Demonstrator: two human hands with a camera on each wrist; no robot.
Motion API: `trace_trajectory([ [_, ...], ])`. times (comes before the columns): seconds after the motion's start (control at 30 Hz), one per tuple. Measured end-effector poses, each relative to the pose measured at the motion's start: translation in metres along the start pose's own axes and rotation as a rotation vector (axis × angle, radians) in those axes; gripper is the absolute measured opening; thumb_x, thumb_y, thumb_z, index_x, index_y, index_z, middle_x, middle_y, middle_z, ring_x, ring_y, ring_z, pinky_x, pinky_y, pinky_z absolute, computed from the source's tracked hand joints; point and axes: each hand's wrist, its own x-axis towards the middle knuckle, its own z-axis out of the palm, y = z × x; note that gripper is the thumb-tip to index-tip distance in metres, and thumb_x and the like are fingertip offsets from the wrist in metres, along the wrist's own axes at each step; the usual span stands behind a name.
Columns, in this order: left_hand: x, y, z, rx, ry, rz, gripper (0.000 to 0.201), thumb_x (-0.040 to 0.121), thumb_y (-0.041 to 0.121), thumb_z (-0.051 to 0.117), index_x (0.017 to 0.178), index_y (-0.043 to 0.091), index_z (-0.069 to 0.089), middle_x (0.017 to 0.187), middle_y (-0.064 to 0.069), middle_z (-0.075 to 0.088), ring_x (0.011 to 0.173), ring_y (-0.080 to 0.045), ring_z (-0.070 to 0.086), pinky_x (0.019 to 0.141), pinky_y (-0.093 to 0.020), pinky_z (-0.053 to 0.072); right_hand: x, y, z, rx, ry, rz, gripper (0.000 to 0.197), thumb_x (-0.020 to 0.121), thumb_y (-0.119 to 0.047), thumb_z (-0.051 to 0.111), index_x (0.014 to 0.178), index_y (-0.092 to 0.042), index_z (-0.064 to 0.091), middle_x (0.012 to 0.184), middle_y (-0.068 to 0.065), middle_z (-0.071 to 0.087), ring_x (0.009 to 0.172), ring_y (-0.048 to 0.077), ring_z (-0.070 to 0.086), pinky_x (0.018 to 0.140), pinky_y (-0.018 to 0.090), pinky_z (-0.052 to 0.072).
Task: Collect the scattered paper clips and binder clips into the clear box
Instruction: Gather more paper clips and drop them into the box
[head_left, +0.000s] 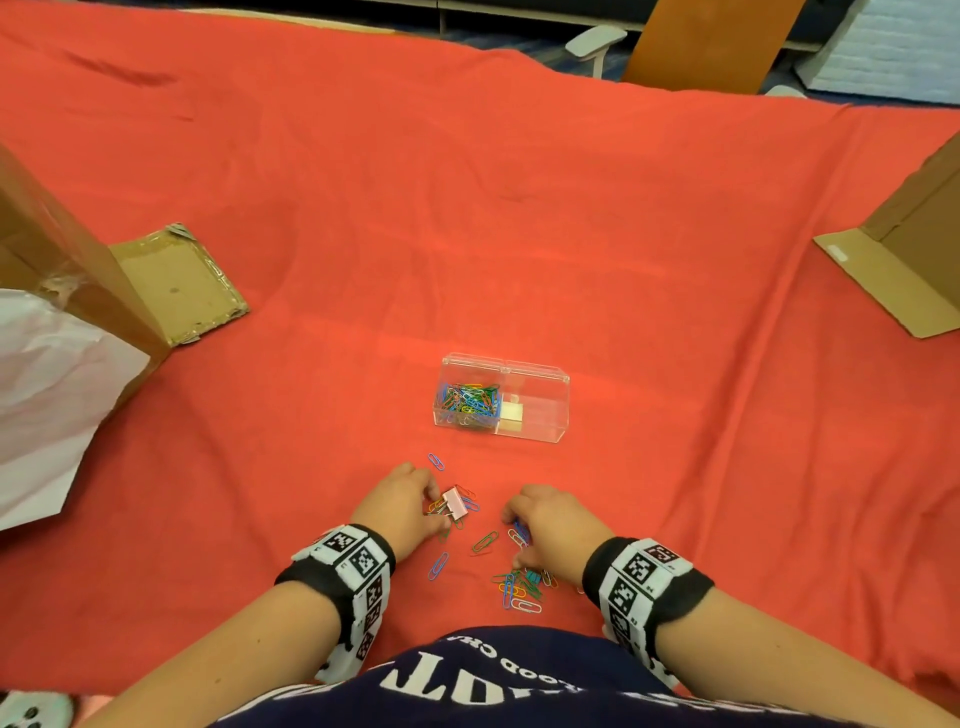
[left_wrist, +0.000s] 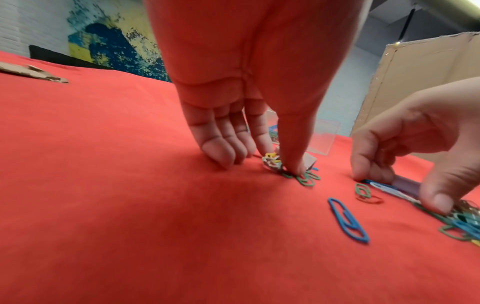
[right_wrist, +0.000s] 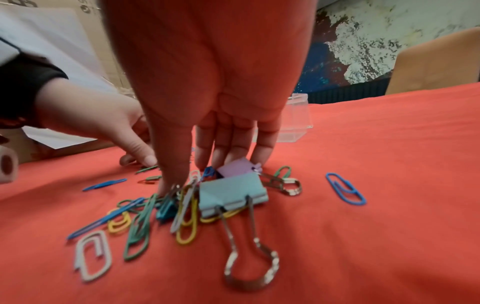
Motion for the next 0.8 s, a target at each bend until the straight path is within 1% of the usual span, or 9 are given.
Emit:
trace_trajectory([
  [0.1, 0.000, 0.000, -0.001, -0.006, 0.003, 0.018, 0.018, 0.073, 0.021, 0.069, 0.074, 0.027, 0.052, 0.074, 0.008, 0.044, 0.078, -0.016, 0.051, 0.075, -0.028, 0.040, -0.003, 0.001, 0.005, -0.007, 0.017, -0.032, 0.029, 0.079, -0.019, 0.064, 0.107, -0.015, 0.059, 0.113, 0.009, 0.056, 0.110, 0.028, 0.050, 0.093, 0.037, 0.040],
  [0.2, 0.001, -0.002, -0.007, -0.052, 0.031, 0.009, 0.017, 0.075, 0.018, 0.067, 0.068, 0.028, 0.055, 0.072, 0.006, 0.051, 0.073, -0.015, 0.052, 0.070, -0.026, 0.039, -0.006, 0.002, 0.009, 0.008, 0.028, -0.054, 0.022, 0.082, -0.012, 0.055, 0.102, -0.013, 0.062, 0.111, 0.010, 0.058, 0.109, 0.028, 0.051, 0.094, 0.039, 0.041],
  [0.33, 0.003, -0.006, -0.016, -0.109, 0.124, -0.025, 0.005, 0.076, 0.020, 0.069, 0.077, 0.021, 0.064, 0.075, 0.003, 0.054, 0.073, -0.015, 0.052, 0.069, -0.024, 0.034, -0.007, 0.002, 0.012, 0.012, 0.041, -0.075, 0.025, 0.082, -0.007, 0.050, 0.102, -0.012, 0.064, 0.111, 0.011, 0.059, 0.110, 0.029, 0.051, 0.093, 0.038, 0.041],
  [0.43, 0.002, -0.011, -0.017, -0.118, 0.200, -0.044, 0.023, 0.070, 0.021, 0.074, 0.090, 0.018, 0.063, 0.083, 0.001, 0.051, 0.077, -0.016, 0.051, 0.070, -0.024, 0.034, -0.009, 0.001, 0.012, -0.004, 0.054, -0.096, 0.024, 0.084, -0.014, 0.052, 0.106, -0.015, 0.062, 0.112, 0.009, 0.060, 0.111, 0.028, 0.052, 0.094, 0.037, 0.039],
  [0.5, -0.001, -0.011, -0.014, -0.092, 0.239, -0.013, 0.027, 0.067, 0.023, 0.077, 0.087, 0.021, 0.059, 0.086, 0.002, 0.047, 0.077, -0.016, 0.049, 0.070, -0.026, 0.035, -0.012, 0.000, 0.012, -0.050, 0.023, -0.108, 0.031, 0.082, -0.025, 0.059, 0.112, -0.017, 0.059, 0.116, 0.008, 0.057, 0.114, 0.026, 0.049, 0.096, 0.038, 0.037],
  [0.57, -0.005, -0.006, -0.007, -0.057, 0.182, 0.011, 0.024, 0.068, 0.027, 0.076, 0.079, 0.023, 0.055, 0.081, 0.005, 0.044, 0.075, -0.015, 0.048, 0.069, -0.027, 0.036, -0.015, -0.001, 0.012, -0.090, -0.024, -0.109, 0.044, 0.076, -0.030, 0.066, 0.117, -0.018, 0.055, 0.119, 0.008, 0.053, 0.115, 0.026, 0.045, 0.098, 0.039, 0.036],
  [0.63, -0.009, 0.000, 0.001, -0.022, 0.093, 0.010, 0.025, 0.069, 0.034, 0.074, 0.080, 0.022, 0.055, 0.080, 0.005, 0.045, 0.076, -0.016, 0.050, 0.071, -0.029, 0.040, -0.016, -0.001, 0.012, -0.125, -0.047, -0.116, 0.050, 0.072, -0.029, 0.069, 0.118, -0.018, 0.053, 0.120, 0.009, 0.051, 0.115, 0.027, 0.043, 0.098, 0.041, 0.035],
  [0.73, -0.009, 0.005, 0.012, 0.001, 0.065, 0.007, 0.037, 0.067, 0.035, 0.076, 0.093, 0.015, 0.058, 0.094, -0.001, 0.051, 0.091, -0.019, 0.053, 0.083, -0.032, 0.044, -0.015, -0.002, 0.013, -0.146, -0.029, -0.125, 0.037, 0.077, -0.023, 0.062, 0.114, -0.016, 0.055, 0.118, 0.009, 0.052, 0.114, 0.028, 0.045, 0.096, 0.042, 0.035],
  [0.8, -0.008, 0.010, 0.016, -0.010, 0.049, 0.029, 0.033, 0.068, 0.027, 0.075, 0.094, 0.014, 0.059, 0.098, -0.003, 0.051, 0.096, -0.021, 0.054, 0.087, -0.033, 0.045, -0.014, -0.003, 0.014, -0.134, -0.017, -0.121, 0.025, 0.082, -0.016, 0.054, 0.106, -0.015, 0.059, 0.114, 0.009, 0.055, 0.112, 0.029, 0.049, 0.095, 0.042, 0.035],
])
